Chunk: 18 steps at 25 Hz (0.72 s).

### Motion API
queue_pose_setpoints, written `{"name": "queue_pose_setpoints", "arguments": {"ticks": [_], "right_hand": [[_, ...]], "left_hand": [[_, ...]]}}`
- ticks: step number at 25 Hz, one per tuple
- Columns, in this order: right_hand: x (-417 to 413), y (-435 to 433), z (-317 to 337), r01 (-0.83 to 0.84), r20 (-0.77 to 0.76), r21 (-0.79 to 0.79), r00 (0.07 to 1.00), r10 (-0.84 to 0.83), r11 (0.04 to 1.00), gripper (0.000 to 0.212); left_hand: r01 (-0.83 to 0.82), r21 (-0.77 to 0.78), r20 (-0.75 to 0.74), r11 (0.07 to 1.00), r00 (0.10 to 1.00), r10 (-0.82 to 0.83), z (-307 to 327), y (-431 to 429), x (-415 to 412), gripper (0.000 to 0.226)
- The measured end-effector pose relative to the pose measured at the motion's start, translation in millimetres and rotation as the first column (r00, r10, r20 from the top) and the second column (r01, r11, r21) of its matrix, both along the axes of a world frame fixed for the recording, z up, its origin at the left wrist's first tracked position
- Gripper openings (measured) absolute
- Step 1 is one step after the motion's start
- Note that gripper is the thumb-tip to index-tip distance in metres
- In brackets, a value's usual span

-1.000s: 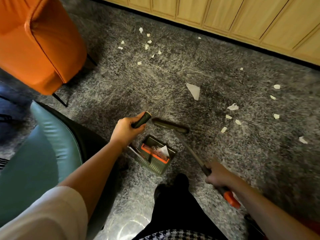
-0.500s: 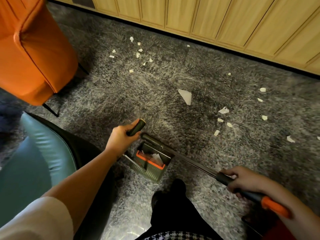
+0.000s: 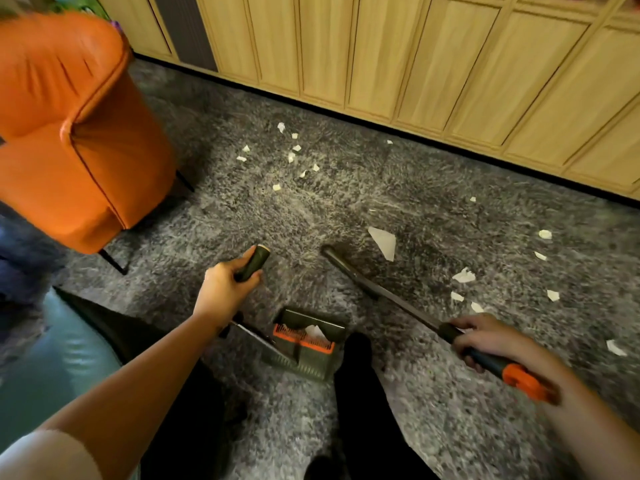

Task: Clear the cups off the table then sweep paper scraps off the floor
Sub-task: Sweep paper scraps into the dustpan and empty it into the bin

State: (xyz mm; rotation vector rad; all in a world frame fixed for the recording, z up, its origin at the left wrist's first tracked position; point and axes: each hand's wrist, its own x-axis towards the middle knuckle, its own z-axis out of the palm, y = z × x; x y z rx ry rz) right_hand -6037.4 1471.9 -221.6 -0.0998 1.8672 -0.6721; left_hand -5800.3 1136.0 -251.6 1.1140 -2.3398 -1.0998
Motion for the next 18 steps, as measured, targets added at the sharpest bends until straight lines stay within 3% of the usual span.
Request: {"name": "queue_pose_setpoints", "arguments": {"ticks": [9, 18], "right_hand": [[-209.1, -191.2, -11.6, 0.017, 0.028, -0.044, 0.999, -0.016, 0.999, 0.048], [-370.6, -394.8, -0.4, 0.001, -0.094, -0.077, 0.996, -0.008, 0.997, 0.052]], "left_hand": [[-0.100, -0.020, 0.069, 0.995, 0.992, 0.101, 19.8, -145.8, -168.4, 0.048], [-0.204, -0.052, 0.057, 0.978, 0.977, 0.207, 44.7, -293.7, -286.4, 0.049]]}}
